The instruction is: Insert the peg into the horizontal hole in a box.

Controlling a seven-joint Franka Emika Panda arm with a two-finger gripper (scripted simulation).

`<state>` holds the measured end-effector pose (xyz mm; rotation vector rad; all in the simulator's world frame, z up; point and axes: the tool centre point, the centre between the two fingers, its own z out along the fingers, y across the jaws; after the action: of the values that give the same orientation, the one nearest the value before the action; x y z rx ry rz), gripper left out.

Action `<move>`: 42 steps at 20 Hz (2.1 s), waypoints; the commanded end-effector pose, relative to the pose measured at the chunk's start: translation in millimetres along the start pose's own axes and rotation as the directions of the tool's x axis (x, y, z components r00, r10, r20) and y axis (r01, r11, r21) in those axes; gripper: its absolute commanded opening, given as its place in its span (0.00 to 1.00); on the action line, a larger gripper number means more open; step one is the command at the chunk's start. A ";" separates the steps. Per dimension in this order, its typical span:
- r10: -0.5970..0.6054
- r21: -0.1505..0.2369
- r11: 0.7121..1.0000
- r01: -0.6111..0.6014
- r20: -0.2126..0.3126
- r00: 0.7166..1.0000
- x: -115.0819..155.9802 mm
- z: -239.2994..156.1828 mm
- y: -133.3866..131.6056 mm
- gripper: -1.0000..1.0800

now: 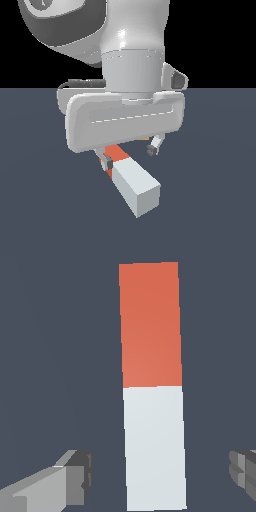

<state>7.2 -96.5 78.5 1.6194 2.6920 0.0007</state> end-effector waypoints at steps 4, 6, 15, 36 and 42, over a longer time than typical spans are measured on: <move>-0.033 0.000 0.999 0.033 0.000 0.999 -5.2 5.2 0.6 0.96; -0.035 0.000 0.999 0.035 0.000 0.999 -5.5 5.5 0.8 0.96; -0.032 0.001 0.999 0.032 0.000 0.999 -5.1 26.9 -0.2 0.96; -0.035 0.000 0.999 0.035 0.000 0.999 -5.1 55.2 0.9 0.00; -0.012 0.000 1.000 0.012 0.000 1.000 -0.7 52.9 -0.7 0.00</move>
<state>7.1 -99.1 23.4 1.5947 2.7100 -0.0017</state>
